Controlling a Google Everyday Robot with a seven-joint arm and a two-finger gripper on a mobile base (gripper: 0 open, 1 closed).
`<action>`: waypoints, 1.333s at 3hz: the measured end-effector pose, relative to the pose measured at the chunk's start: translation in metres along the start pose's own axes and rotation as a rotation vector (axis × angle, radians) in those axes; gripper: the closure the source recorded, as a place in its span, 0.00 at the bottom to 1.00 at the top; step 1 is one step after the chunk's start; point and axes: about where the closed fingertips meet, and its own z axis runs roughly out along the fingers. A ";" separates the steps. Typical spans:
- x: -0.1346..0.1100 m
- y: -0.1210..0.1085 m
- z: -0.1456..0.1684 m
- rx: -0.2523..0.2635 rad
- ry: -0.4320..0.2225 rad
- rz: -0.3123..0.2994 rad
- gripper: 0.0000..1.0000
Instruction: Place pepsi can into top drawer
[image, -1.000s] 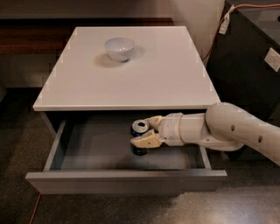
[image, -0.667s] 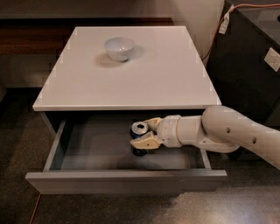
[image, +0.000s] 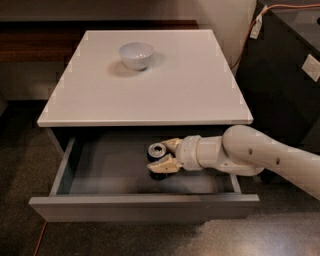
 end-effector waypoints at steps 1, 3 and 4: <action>0.005 -0.001 0.008 -0.017 -0.035 0.009 0.83; 0.006 0.001 0.011 -0.029 -0.052 -0.021 0.37; 0.006 0.003 0.012 -0.033 -0.053 -0.022 0.14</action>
Offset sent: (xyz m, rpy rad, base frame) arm 0.0020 0.0002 -0.0142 0.0432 -0.0610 0.0610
